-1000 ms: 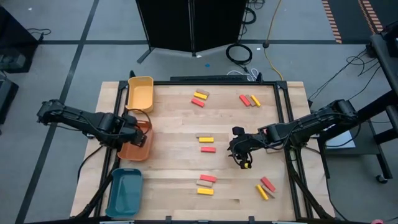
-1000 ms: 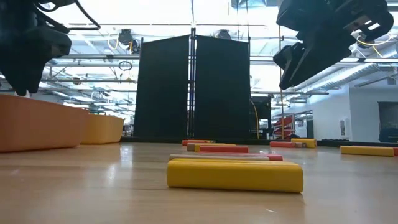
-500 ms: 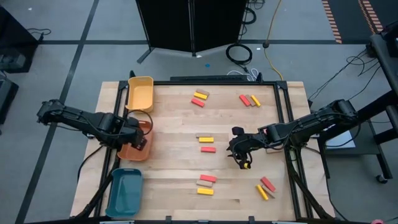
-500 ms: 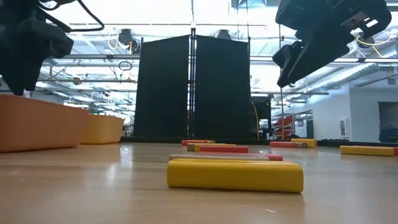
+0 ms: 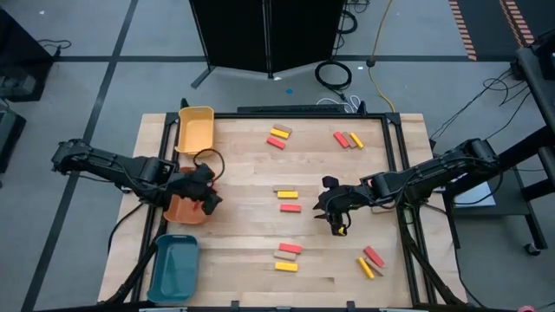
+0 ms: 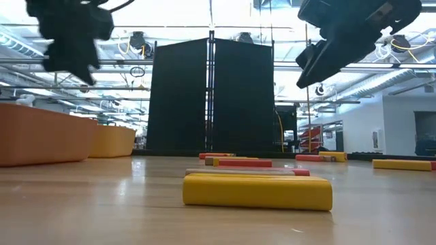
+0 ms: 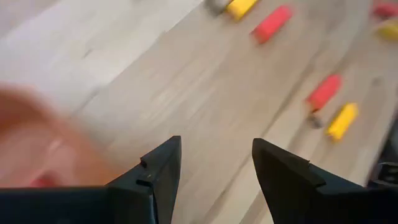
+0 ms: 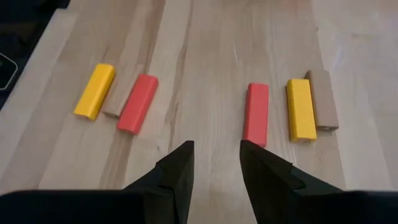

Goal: Sort blocks
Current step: Put the top left red block in the orange bin

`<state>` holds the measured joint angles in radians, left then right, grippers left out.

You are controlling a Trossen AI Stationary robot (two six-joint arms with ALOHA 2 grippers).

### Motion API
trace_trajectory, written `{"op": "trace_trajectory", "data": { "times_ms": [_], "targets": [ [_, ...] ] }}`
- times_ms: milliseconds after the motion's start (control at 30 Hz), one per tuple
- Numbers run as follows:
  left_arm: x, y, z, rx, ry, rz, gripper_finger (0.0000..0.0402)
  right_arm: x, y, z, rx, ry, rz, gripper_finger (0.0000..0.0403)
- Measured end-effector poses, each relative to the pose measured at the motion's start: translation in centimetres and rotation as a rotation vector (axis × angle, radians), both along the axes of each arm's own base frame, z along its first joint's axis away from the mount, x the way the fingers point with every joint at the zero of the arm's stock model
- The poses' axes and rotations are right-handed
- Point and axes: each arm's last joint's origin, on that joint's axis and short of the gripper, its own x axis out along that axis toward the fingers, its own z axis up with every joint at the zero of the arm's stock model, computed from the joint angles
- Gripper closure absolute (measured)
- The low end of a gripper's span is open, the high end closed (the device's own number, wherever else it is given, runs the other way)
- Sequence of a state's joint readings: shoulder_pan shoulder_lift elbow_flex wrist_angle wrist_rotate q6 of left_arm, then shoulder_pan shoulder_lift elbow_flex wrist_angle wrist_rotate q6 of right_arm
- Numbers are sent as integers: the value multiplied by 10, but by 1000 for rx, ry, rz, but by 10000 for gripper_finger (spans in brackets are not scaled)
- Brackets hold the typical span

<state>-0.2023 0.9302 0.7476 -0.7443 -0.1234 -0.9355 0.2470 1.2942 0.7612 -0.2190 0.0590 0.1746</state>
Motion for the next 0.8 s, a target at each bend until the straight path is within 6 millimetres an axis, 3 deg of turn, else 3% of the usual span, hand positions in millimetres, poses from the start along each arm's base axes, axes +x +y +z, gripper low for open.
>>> {"op": "trace_trajectory", "data": {
  "times_ms": [167,367,600,800],
  "targets": [
    [26,6,15,158,-54,-95,208,2,0,3,5,-34,1,280],
    [77,28,26,402,-35,-274,208,2,-2,2,-18,-36,-76,280],
    [134,76,3,498,73,-499,208,-1,-4,-1,-25,0,-167,280],
    [172,142,-24,582,188,-572,208,-9,-7,-8,-41,108,-215,280]
  ]
}}
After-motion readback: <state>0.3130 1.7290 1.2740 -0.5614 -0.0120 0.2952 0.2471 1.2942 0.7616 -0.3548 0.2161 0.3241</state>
